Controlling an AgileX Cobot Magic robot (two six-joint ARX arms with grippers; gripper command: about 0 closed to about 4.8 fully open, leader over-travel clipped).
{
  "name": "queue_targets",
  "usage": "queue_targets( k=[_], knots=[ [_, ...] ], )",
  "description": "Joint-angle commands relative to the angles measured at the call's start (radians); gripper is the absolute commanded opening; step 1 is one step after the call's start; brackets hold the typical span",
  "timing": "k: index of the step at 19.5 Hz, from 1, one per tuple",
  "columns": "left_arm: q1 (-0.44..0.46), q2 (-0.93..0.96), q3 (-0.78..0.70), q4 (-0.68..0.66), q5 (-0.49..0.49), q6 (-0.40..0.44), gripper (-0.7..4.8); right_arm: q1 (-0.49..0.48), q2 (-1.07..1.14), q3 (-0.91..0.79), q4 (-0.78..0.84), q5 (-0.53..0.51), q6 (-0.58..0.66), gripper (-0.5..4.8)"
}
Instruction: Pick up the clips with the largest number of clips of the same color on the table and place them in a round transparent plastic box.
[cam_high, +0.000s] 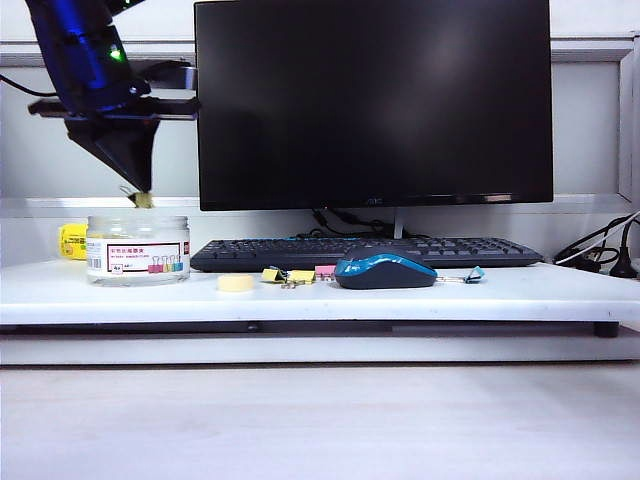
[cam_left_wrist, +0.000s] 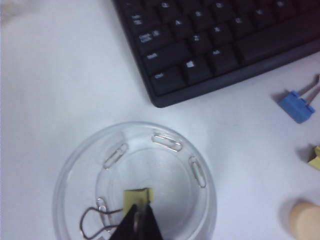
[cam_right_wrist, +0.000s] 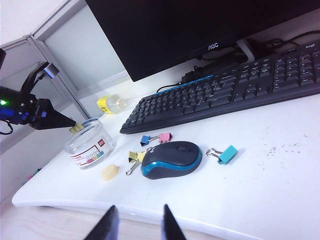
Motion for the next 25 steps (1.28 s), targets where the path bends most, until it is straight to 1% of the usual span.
queue_targets(
  k=[1, 5, 7, 10, 12, 13, 14, 15, 17, 19, 21, 24, 25],
  knots=[
    [0.000, 0.013, -0.001, 0.008, 0.004, 0.006, 0.62, 0.000, 0.001, 0.006, 0.013, 0.002, -0.004, 1.17],
    [0.000, 0.015, -0.001, 0.027, 0.004, 0.004, 0.63, 0.000, 0.001, 0.006, 0.013, 0.001, -0.004, 1.17],
    [0.000, 0.013, 0.003, 0.046, 0.009, -0.017, 0.63, 0.000, 0.001, 0.006, 0.013, 0.001, -0.004, 1.17],
    [-0.009, 0.012, 0.037, 0.041, 0.056, -0.018, 0.68, 0.000, 0.001, 0.006, 0.013, 0.001, -0.004, 1.17],
    [-0.028, 0.012, 0.064, 0.034, 0.067, -0.011, 0.68, 0.000, 0.001, 0.006, 0.013, 0.001, -0.004, 1.17],
    [-0.041, 0.012, 0.072, 0.034, 0.092, 0.002, 0.72, 0.000, 0.001, 0.006, 0.013, 0.001, -0.004, 1.17],
    [-0.055, 0.012, 0.081, 0.034, 0.129, 0.020, 0.92, 0.000, 0.001, 0.006, 0.013, 0.001, -0.004, 1.17],
    [-0.069, 0.012, 0.085, 0.034, 0.162, 0.043, 0.94, 0.000, 0.001, 0.006, 0.013, 0.001, -0.004, 1.17],
    [-0.108, 0.013, 0.084, 0.010, 0.213, 0.121, 0.94, 0.000, 0.001, 0.006, 0.013, 0.001, -0.004, 1.17],
    [-0.142, 0.014, 0.084, -0.031, 0.214, 0.205, 0.94, 0.000, 0.001, 0.006, 0.013, 0.001, -0.004, 1.17],
    [-0.158, 0.019, 0.084, -0.059, 0.224, 0.254, 0.94, 0.000, 0.001, 0.006, 0.013, 0.002, -0.004, 1.17],
    [-0.161, 0.058, 0.084, -0.073, 0.279, 0.262, 0.94, 0.000, 0.001, 0.006, 0.013, 0.001, -0.004, 1.17],
    [-0.161, 0.077, 0.084, -0.079, 0.284, 0.263, 0.94, 0.000, 0.001, 0.006, 0.013, 0.000, -0.004, 1.17]
  ],
)
